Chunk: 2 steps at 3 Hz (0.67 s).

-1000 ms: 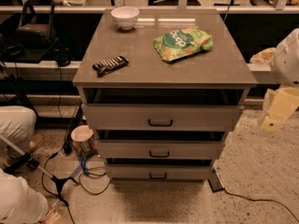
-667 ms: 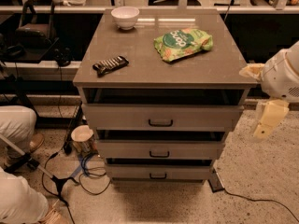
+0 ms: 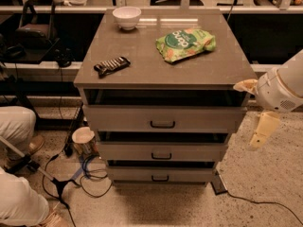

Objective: Open top drawer

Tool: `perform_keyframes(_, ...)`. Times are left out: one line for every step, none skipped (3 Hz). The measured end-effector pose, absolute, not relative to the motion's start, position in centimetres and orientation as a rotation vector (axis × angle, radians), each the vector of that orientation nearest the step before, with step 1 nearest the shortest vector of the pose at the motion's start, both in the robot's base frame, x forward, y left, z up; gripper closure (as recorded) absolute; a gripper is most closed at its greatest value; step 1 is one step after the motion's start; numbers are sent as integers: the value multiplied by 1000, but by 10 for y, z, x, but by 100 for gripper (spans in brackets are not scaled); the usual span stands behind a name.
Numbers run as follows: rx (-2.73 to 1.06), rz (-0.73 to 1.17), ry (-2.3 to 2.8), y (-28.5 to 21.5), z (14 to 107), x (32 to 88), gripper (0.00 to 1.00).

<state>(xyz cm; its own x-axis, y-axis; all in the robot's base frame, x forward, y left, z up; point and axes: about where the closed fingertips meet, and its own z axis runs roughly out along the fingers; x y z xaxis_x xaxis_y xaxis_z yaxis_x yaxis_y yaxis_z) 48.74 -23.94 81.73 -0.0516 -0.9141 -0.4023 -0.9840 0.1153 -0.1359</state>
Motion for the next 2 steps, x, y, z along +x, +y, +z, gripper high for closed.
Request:
perform_keyframes(-1847,269,2039,-241,791,496,0)
perform_keyframes(-1834,269,2040,-246,756,510,0)
